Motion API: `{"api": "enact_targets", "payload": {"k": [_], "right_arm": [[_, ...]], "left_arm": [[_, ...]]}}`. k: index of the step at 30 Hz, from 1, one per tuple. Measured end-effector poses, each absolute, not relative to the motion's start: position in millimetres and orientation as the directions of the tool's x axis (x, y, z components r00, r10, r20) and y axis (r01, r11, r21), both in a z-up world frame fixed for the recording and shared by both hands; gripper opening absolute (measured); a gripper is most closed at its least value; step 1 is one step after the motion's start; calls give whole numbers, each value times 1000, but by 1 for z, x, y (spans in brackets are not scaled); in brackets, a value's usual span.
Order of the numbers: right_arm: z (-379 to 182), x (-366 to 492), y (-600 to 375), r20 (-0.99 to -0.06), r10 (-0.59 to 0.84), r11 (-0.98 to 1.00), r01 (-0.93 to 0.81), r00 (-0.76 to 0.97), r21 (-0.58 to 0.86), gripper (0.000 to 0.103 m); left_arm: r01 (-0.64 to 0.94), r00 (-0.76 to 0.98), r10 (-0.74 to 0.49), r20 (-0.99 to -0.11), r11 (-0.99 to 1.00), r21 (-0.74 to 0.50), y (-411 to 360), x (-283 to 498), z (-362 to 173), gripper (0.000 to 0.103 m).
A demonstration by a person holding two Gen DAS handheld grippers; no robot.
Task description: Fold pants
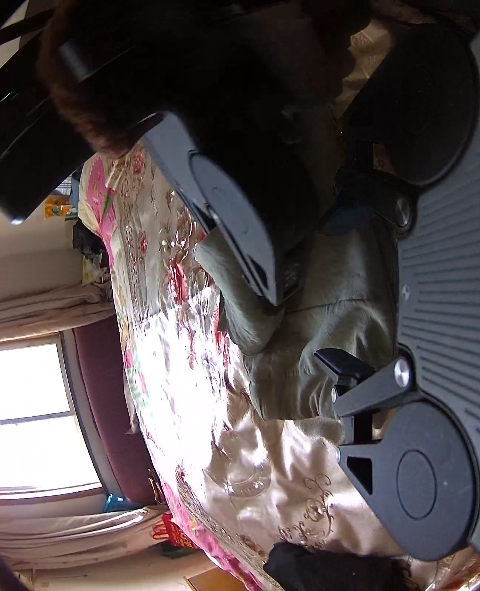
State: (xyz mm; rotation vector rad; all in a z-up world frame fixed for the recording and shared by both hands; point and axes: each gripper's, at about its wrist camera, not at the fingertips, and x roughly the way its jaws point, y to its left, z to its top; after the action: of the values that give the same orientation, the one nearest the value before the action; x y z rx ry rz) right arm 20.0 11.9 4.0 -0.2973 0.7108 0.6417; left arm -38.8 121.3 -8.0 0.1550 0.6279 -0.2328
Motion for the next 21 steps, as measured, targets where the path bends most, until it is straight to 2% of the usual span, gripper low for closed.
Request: {"api": "enact_targets", "payload": {"k": [4, 6, 10, 12, 16, 21], "right_arm": [[8, 16, 16, -700, 414, 764, -640, 582, -81, 5], [10, 21, 16, -701, 406, 775, -627, 587, -76, 9], [10, 20, 31, -694, 400, 746, -652, 598, -132, 9], [5, 16, 43, -694, 390, 717, -673, 605, -183, 10], [7, 14, 53, -692, 428, 696, -701, 580, -157, 11], [4, 16, 60, -713, 424, 690, -709, 558, -144, 4]], "left_arm": [[228, 773, -203, -601, 973, -35, 140, -33, -8, 82], [208, 769, -202, -606, 976, -61, 146, -30, -9, 82], [173, 783, -200, -589, 980, -102, 158, -34, -6, 82], [151, 784, -179, -594, 984, -97, 161, -35, -5, 82], [133, 802, -147, -578, 989, -68, 162, -44, -1, 82], [134, 814, -147, -562, 989, -64, 166, -55, 4, 83]]}}
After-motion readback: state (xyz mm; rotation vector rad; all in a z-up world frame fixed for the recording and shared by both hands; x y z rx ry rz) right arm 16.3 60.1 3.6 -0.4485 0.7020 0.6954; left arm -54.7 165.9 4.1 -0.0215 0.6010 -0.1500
